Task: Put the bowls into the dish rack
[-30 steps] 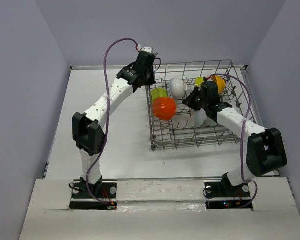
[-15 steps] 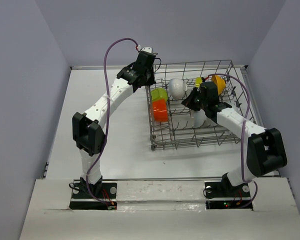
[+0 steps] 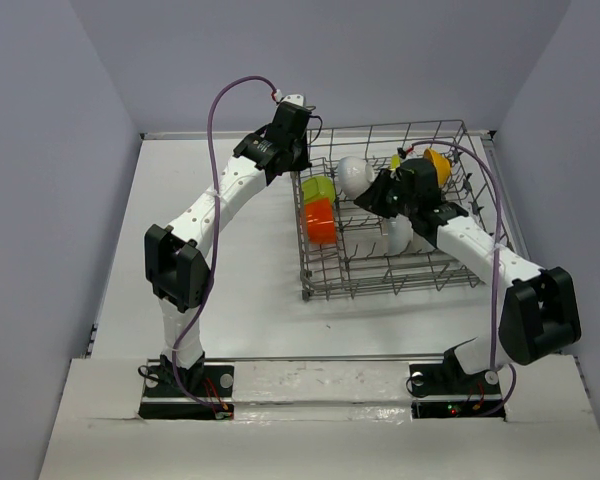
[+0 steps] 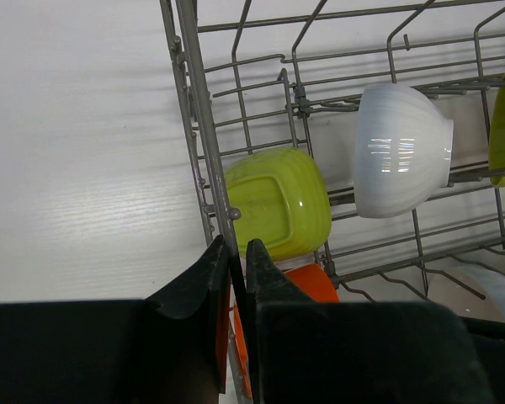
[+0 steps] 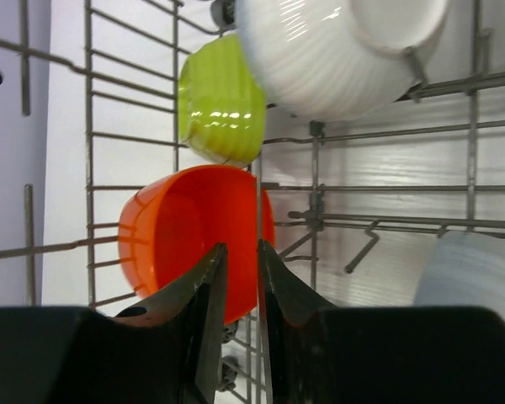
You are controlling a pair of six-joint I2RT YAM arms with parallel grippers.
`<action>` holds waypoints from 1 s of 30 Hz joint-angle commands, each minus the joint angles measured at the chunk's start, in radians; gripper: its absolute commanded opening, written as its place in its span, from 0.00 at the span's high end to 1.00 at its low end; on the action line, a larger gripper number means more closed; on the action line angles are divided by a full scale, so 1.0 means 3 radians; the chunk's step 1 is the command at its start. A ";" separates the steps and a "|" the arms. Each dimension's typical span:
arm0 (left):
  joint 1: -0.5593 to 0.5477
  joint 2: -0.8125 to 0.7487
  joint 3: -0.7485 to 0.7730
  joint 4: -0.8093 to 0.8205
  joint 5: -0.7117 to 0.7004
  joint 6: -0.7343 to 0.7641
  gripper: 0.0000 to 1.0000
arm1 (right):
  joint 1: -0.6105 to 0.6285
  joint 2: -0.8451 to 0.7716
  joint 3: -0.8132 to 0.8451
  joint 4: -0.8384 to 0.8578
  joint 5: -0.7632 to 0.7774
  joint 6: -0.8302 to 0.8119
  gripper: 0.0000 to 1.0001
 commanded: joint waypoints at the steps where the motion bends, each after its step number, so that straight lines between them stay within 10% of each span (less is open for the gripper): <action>1: 0.0049 -0.0350 0.0165 0.0144 -0.0104 0.0210 1.00 | 0.0118 -0.0035 0.0125 0.0111 -0.0199 0.0009 0.72; 30: 0.0049 -0.0310 0.0268 0.0082 -0.0130 0.0220 1.00 | 0.0466 0.0358 0.0386 0.0270 -0.0322 0.0065 0.60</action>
